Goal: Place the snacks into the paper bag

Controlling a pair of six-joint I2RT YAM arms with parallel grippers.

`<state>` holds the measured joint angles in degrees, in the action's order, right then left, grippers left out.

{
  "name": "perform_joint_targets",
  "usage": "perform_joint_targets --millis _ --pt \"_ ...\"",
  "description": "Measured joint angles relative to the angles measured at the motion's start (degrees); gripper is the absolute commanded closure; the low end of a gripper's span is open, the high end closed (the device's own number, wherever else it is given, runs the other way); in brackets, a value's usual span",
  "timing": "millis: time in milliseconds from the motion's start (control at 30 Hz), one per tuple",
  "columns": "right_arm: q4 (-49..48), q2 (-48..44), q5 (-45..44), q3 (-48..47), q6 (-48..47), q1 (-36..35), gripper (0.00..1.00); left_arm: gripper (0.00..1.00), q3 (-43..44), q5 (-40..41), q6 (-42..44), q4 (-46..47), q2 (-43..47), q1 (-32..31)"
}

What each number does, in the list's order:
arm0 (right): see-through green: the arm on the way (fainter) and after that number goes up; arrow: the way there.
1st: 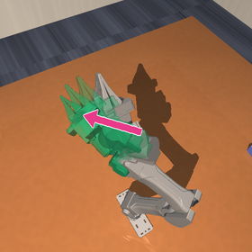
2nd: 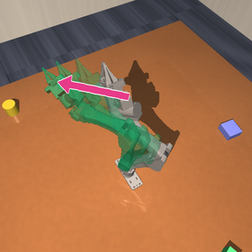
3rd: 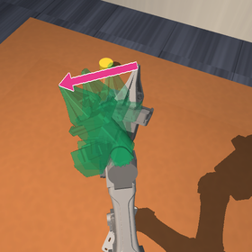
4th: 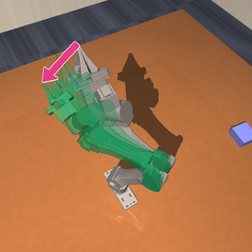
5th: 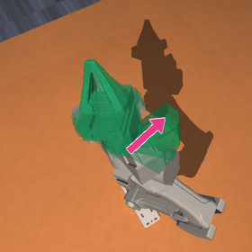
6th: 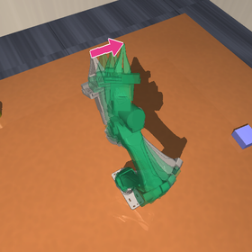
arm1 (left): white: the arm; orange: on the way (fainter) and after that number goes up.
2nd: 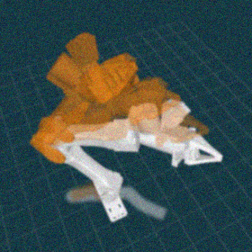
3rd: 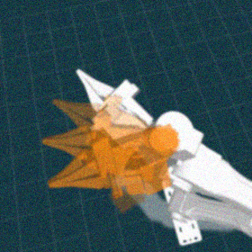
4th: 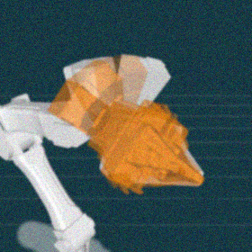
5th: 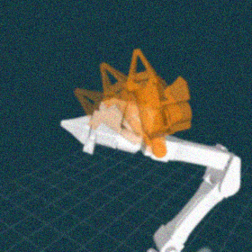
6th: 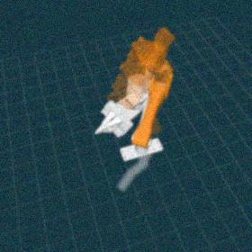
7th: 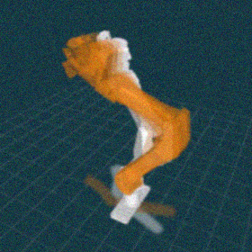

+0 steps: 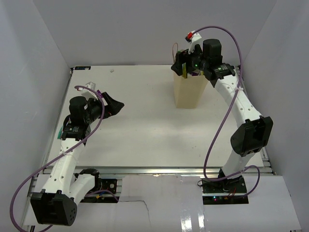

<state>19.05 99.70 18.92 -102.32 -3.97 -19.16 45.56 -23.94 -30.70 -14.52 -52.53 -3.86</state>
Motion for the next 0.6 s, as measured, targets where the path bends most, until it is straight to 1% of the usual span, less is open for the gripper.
perform_joint_targets --millis 100,233,400,433,500,533,600 --pt "0.02 0.42 -1.16 -1.53 0.76 0.26 0.1 0.02 0.0 0.0 0.0 -0.04 -0.17 0.04" --pt "-1.33 3.48 -2.19 -4.85 3.65 1.57 0.1 0.02 0.0 0.07 0.02 -0.24 -0.17 0.22" --pt "-1.53 5.16 -1.6 -4.92 7.06 3.65 0.09 0.02 0.0 0.66 0.02 -0.9 -0.13 0.57" --pt "-1.57 5.14 -0.98 -4.92 8.0 3.93 0.08 0.02 0.0 0.68 0.0 -0.96 -0.13 0.7" --pt "-1.66 4.87 0.2 -4.94 9.6 4.09 0.03 0.02 0.0 0.68 -0.11 -0.9 -0.13 0.76" --pt "-1.66 4.66 0.85 -4.94 10.14 4.04 0.03 0.02 0.0 0.68 -0.2 -0.85 -0.13 0.76" --pt "-1.77 4.33 0.74 -4.76 10.45 4.02 0.12 0.02 0.0 0.61 -0.37 -0.61 -0.33 0.76"
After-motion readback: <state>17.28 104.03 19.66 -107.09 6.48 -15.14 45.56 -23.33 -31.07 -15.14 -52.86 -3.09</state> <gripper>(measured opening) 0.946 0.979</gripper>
